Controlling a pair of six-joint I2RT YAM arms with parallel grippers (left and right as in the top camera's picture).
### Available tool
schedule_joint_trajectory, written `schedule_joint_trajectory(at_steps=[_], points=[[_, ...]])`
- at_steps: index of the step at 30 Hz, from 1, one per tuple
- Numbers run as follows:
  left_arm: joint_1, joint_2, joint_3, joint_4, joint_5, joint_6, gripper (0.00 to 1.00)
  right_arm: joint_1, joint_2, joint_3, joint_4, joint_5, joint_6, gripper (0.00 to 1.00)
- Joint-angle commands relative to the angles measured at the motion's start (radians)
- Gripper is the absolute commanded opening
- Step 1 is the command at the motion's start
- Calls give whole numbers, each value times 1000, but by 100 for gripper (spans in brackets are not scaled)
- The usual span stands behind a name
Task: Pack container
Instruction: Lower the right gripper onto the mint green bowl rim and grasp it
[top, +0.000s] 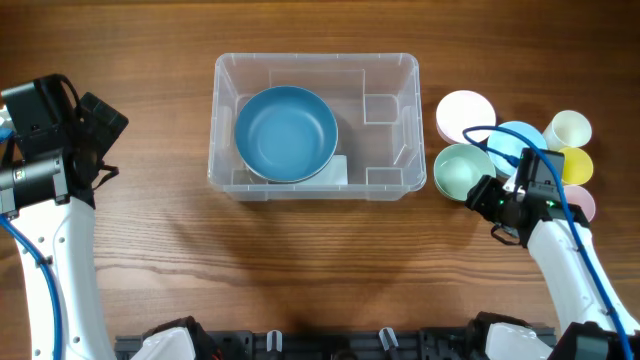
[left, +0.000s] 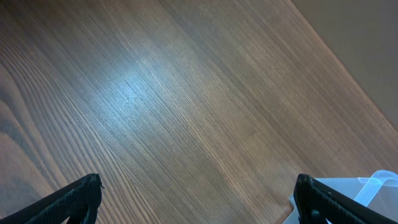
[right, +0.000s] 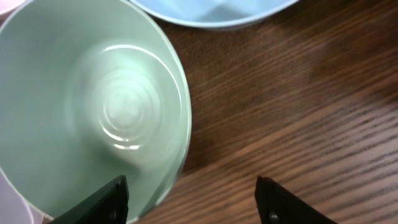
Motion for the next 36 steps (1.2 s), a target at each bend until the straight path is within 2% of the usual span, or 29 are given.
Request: schedule_joint_trajectory(at_steps=[1,8,28,33,36], points=[[5,4,8,-1,5,5,100,-2,7,-24,32,-14,55,61],[5,4,8,-1,5,5,100,-2,7,-24,51,-16,69,50],[5,4,8,-1,5,5,100,-2,10,-24,120,-47,100,50],[5,4,8,-1,5,5,100,-2,76,-24,145,-50,102,50],[5,4,8,-1,5,5,100,-2,99,-24,154,-50,101,41]])
